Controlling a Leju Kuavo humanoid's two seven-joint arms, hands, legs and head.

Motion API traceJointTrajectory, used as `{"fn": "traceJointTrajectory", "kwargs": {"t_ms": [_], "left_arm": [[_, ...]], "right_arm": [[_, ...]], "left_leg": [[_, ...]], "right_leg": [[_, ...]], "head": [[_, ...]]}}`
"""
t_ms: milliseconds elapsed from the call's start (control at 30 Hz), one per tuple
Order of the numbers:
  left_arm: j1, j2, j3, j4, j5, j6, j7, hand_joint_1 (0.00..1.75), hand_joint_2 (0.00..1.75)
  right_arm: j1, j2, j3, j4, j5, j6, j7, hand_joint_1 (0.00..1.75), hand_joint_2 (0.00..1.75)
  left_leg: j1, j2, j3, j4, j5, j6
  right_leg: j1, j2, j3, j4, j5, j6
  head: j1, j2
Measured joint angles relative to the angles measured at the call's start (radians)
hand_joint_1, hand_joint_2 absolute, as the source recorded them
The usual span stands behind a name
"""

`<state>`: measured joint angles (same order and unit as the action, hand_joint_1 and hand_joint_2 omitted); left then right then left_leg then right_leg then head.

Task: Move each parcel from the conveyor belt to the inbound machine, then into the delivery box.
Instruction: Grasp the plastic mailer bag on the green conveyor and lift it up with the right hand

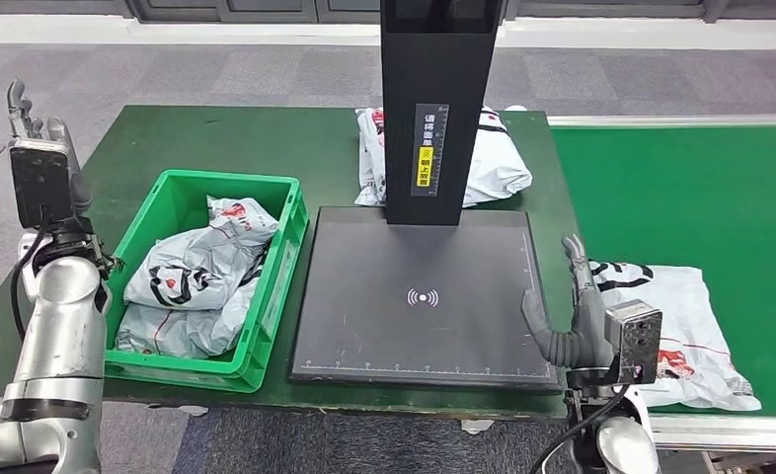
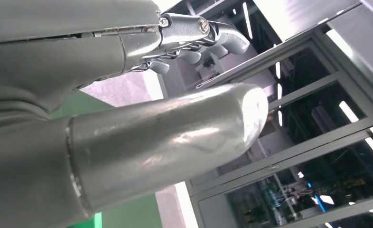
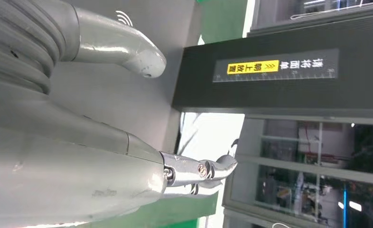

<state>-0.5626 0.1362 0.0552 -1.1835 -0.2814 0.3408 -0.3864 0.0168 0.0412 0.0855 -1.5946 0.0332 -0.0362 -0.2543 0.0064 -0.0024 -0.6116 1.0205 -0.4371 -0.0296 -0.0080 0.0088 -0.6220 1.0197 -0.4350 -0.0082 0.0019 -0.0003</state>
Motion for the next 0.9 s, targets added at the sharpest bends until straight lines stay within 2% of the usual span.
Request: {"fn": "traceJointTrajectory", "kwargs": {"t_ms": [100, 233, 333, 433, 600, 700, 767, 900], "left_arm": [[0.014, -0.003, -0.001, -0.03, 0.0, 0.001, 0.0, 0.0, 0.0], [0.036, -0.012, -0.002, -0.066, 0.009, 0.031, -0.035, 0.0, 1.75], [0.094, -0.055, -0.016, -0.139, 0.037, 0.074, -0.088, 0.0, 1.75], [0.185, -0.122, -0.058, -0.226, 0.067, 0.096, -0.118, 0.0, 1.75], [0.32, -0.226, -0.147, -0.308, 0.117, 0.071, -0.12, 0.0, 1.75], [0.353, -0.265, -0.191, -0.303, 0.136, 0.017, -0.097, 0.0, 1.75], [0.366, -0.282, -0.211, -0.291, 0.139, -0.001, -0.095, 0.0, 1.75], [0.376, -0.3, -0.232, -0.278, 0.147, -0.013, -0.092, 0.0, 1.75]], "right_arm": [[-0.004, -0.001, -0.009, 0.0, 0.001, 0.0, 0.0, 0.0, 1.75], [-0.015, -0.004, -0.017, 0.007, 0.021, -0.023, 0.024, 0.0, 1.75], [-0.059, -0.017, -0.053, 0.054, 0.105, -0.068, 0.087, 0.0, 1.75], [-0.125, -0.049, -0.127, 0.135, 0.254, -0.099, 0.161, 0.0, 1.75], [-0.254, -0.154, -0.249, 0.347, 0.548, -0.133, 0.274, 0.0, 1.75], [-0.368, -0.25, -0.269, 0.575, 0.749, -0.163, 0.346, 0.0, 1.75], [-0.437, -0.307, -0.269, 0.728, 0.828, -0.177, 0.366, 0.0, 1.75], [-0.514, -0.35, -0.268, 0.916, 0.888, -0.163, 0.409, 0.0, 1.75]], "left_leg": [[0.0, 0.0, 0.0, 0.0, 0.0, 0.0], [0.0, 0.0, 0.0, 0.0, 0.0, 0.0], [0.0, 0.001, 0.001, 0.0, 0.0, 0.0], [-0.002, -0.001, 0.001, 0.001, -0.001, 0.003], [-0.006, -0.002, 0.0, 0.003, -0.003, 0.009], [-0.007, -0.002, -0.001, 0.004, -0.003, 0.012], [-0.007, -0.003, -0.002, 0.004, -0.003, 0.014], [-0.007, -0.004, -0.002, 0.004, -0.002, 0.014]], "right_leg": [[0.0, 0.0, 0.0, 0.0, 0.0, 0.0], [0.0, 0.0, 0.0, 0.0, 0.0, 0.0], [-0.001, 0.001, 0.0, 0.0, 0.0, 0.0], [-0.004, -0.002, 0.002, 0.0, -0.001, 0.003], [-0.008, -0.002, 0.002, -0.001, -0.001, 0.008], [-0.009, -0.003, 0.002, -0.001, 0.0, 0.011], [-0.01, -0.005, 0.002, -0.001, 0.0, 0.012], [-0.009, -0.005, 0.002, -0.001, 0.0, 0.012]], "head": [[0.0, 0.0], [0.0, 0.0], [0.0, 0.0], [0.0, 0.0], [0.0, 0.0], [0.0, 0.0], [0.0, 0.0], [0.0, 0.0]]}}
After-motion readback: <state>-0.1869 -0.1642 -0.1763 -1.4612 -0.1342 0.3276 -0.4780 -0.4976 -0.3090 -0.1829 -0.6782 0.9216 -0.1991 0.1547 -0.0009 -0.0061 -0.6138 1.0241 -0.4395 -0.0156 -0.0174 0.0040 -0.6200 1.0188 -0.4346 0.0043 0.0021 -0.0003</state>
